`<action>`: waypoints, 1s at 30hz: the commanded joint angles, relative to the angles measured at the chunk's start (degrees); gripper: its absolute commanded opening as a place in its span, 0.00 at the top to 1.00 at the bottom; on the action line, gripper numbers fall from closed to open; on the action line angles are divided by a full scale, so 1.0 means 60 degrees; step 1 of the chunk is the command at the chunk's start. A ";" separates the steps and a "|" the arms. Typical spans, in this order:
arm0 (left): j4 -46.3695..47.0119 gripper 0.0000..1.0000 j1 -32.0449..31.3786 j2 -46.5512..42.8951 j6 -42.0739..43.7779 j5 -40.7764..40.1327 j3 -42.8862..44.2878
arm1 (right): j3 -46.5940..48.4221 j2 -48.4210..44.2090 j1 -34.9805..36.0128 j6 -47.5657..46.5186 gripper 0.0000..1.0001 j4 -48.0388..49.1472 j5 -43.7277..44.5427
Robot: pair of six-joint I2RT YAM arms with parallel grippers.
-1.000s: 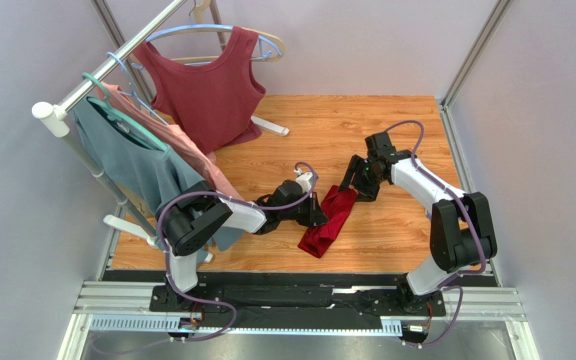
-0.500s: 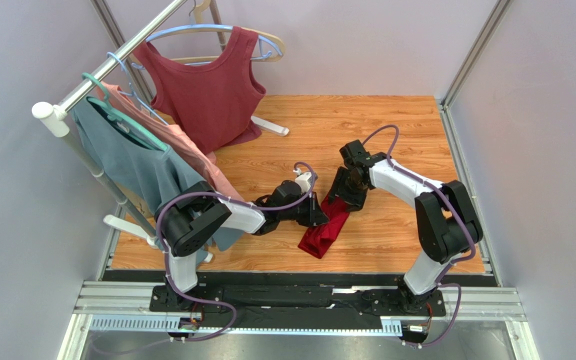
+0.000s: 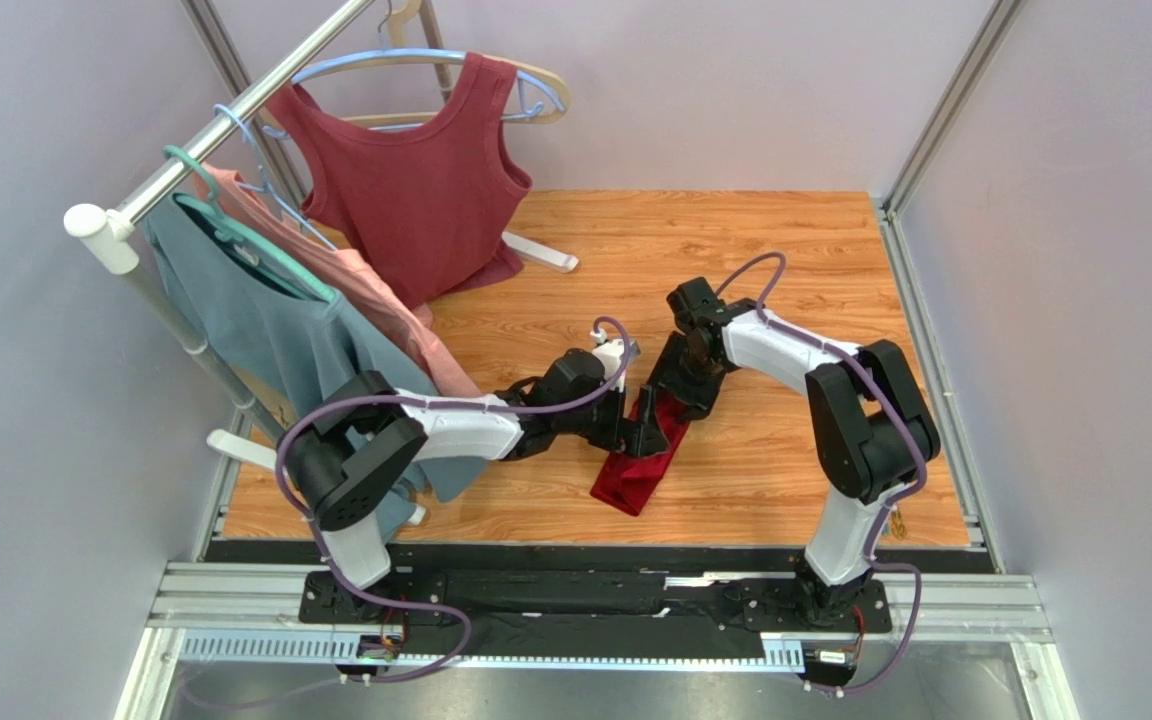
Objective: Fold the napkin into a case and place the utensils inside
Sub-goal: Fold the 2/3-rectangle-folded napkin at the center of the board.
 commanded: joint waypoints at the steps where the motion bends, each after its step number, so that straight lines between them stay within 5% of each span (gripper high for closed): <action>1: -0.1861 0.01 -0.0201 -0.1002 0.1075 -0.0635 0.0641 | 0.0368 0.0192 0.0053 0.0280 0.42 0.0138 -0.0091; 11: -0.4131 0.01 -0.0333 -0.0962 0.1473 -0.1384 0.1035 | 0.0470 0.0148 0.0053 0.0178 0.42 0.0050 -0.0179; 17: -0.3564 0.08 -0.0333 -0.0638 0.1108 -0.1267 0.0745 | 0.0398 -0.0013 0.0053 0.0046 0.42 0.0035 -0.0164; 20: -0.3330 0.23 -0.0333 -0.0652 0.0946 -0.1092 0.0525 | 0.0426 -0.0043 0.0039 -0.0261 0.42 0.0021 -0.0267; 24: -0.2568 0.56 -0.0333 -0.0784 0.0420 -0.0872 -0.0105 | 0.0427 -0.0057 -0.0005 -0.0832 0.41 0.0240 -0.0776; 30: -0.1910 0.79 -0.0333 -0.0726 -0.0092 -0.0711 -0.0690 | -0.0202 -0.0613 -0.0078 -0.2135 0.36 0.1294 -0.1864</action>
